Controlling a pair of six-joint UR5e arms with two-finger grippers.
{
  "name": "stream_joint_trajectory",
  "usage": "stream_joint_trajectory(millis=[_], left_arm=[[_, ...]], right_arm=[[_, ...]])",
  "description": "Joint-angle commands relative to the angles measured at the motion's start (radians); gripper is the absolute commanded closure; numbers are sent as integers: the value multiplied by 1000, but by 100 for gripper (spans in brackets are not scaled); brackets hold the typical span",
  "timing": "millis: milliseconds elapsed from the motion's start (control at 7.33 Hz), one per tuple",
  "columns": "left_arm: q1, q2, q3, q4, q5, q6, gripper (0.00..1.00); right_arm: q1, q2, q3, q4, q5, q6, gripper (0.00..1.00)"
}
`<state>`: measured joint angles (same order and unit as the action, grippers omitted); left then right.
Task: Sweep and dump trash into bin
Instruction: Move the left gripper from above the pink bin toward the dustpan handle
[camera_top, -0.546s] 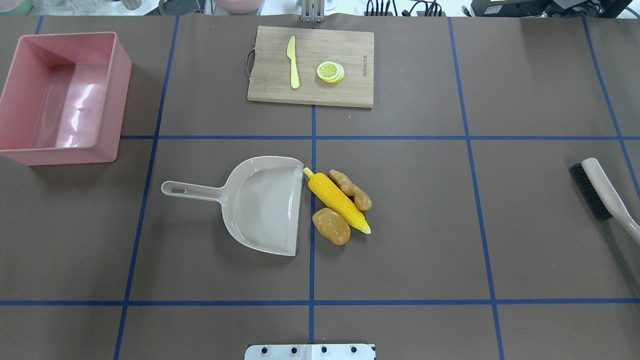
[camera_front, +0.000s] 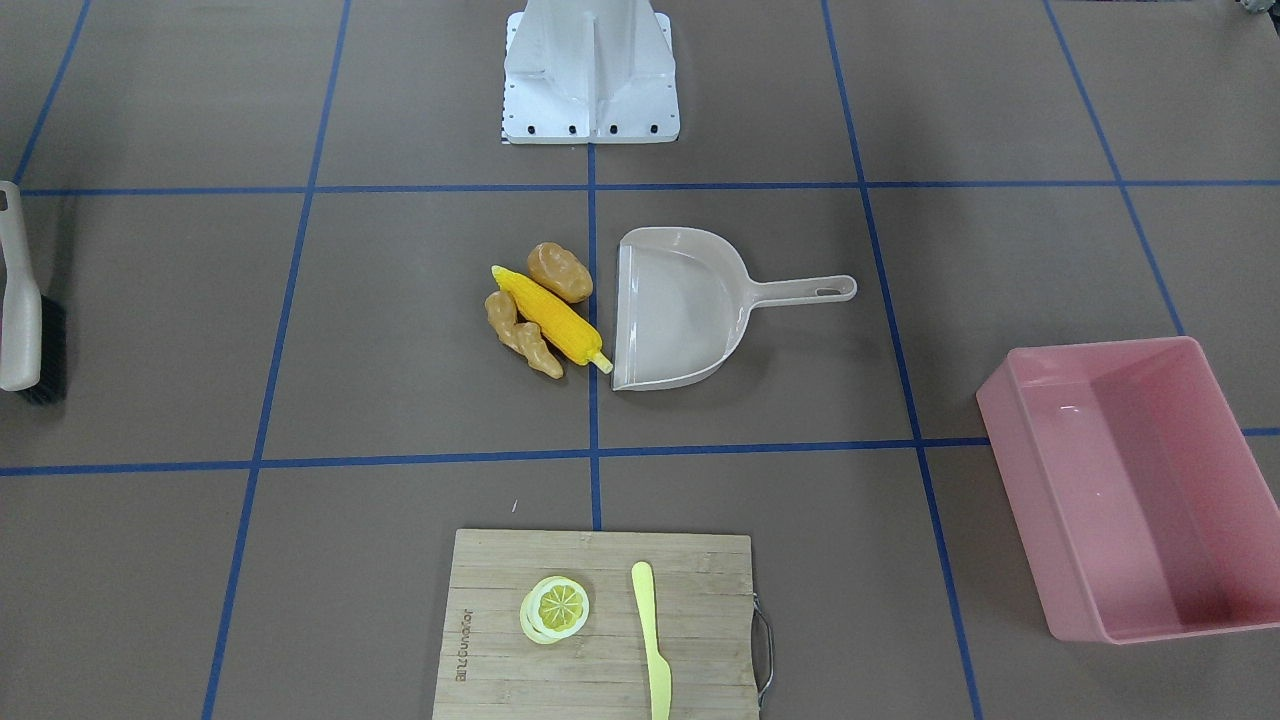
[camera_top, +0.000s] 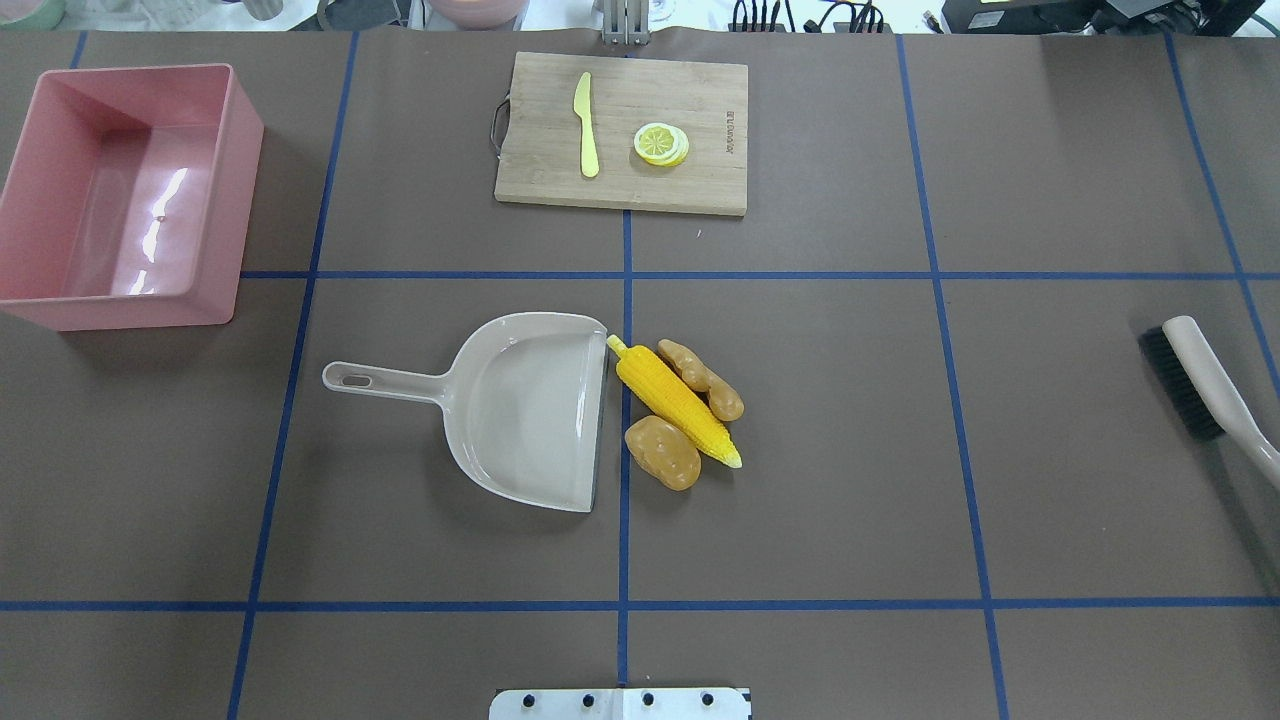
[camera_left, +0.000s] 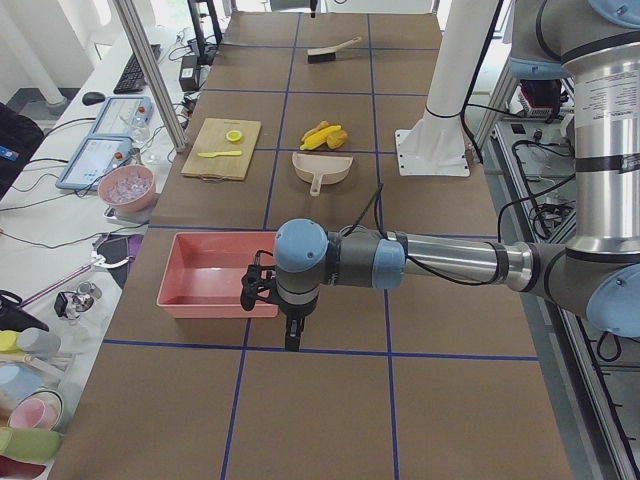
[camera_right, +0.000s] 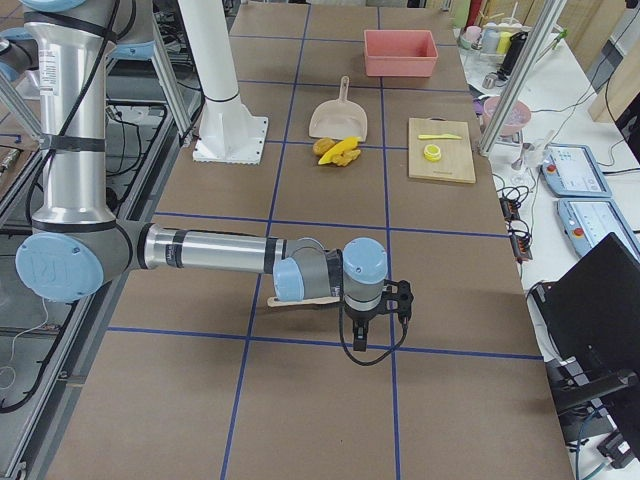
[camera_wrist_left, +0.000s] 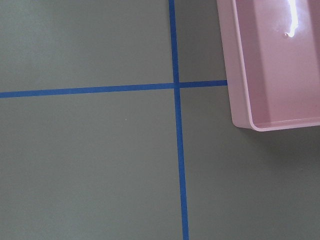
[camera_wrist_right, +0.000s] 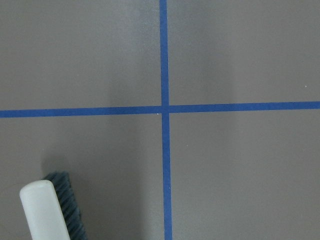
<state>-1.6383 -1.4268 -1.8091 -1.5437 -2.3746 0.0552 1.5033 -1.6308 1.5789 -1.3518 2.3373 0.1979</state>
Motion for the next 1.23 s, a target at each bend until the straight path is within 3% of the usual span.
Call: stream_joint_trajectory(millis=[0,682,1092], left_arm=[[0,15,-1,-3,0,0,2],[11,8,-12,-3,-24,0,2],[169,-53,-119,-7,-31,-12,2]], right_arm=[[0,-1,0,-1,-1,0,0],[0,0,-7,0,0,2,0],[0,3,-7,0,0,2,0]])
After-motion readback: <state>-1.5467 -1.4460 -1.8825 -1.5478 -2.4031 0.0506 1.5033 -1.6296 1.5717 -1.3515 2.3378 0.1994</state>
